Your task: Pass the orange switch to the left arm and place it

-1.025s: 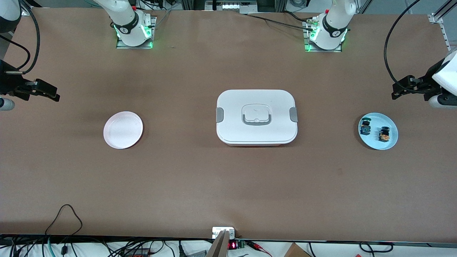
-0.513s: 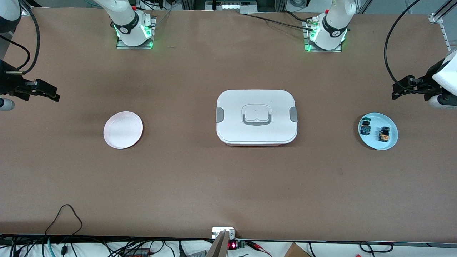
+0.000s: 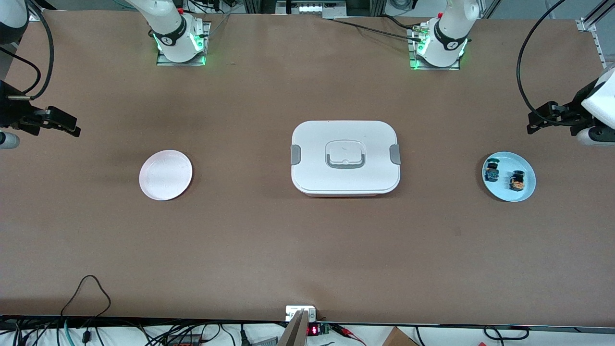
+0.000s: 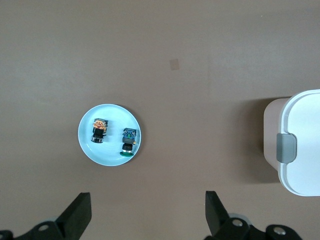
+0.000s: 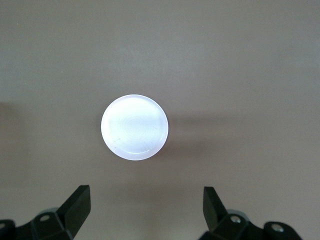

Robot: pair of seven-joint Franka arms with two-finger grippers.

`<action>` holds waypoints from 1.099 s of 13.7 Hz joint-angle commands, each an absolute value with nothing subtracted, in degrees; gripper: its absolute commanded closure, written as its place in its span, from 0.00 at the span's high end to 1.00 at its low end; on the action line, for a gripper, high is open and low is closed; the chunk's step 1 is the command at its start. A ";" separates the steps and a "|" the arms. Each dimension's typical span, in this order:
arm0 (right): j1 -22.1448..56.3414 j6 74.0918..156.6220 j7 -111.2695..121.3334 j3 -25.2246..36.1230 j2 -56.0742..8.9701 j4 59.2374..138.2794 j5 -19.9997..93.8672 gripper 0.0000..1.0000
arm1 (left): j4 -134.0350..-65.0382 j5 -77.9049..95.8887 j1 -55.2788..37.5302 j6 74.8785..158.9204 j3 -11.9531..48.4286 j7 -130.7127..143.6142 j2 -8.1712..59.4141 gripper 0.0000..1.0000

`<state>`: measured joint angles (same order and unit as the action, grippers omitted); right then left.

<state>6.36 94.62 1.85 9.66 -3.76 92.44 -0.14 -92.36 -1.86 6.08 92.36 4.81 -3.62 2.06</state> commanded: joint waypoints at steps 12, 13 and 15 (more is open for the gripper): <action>6.59 93.60 0.97 9.49 -3.08 92.11 -0.44 1.00 | -90.18 -1.23 5.54 91.41 5.36 -4.40 1.76 1.00; 6.59 93.69 0.97 9.49 -3.08 92.11 -0.44 1.00 | -90.09 -1.23 5.54 91.41 5.36 -4.39 1.76 1.00; 6.59 93.60 0.88 9.49 -3.08 92.11 -0.44 1.00 | -89.30 -0.62 5.80 91.41 5.19 -4.31 2.19 1.00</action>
<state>6.36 94.62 1.85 9.66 -3.76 92.43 -0.14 -90.90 -1.86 5.63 92.28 5.45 -3.62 1.97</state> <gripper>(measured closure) 0.000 0.000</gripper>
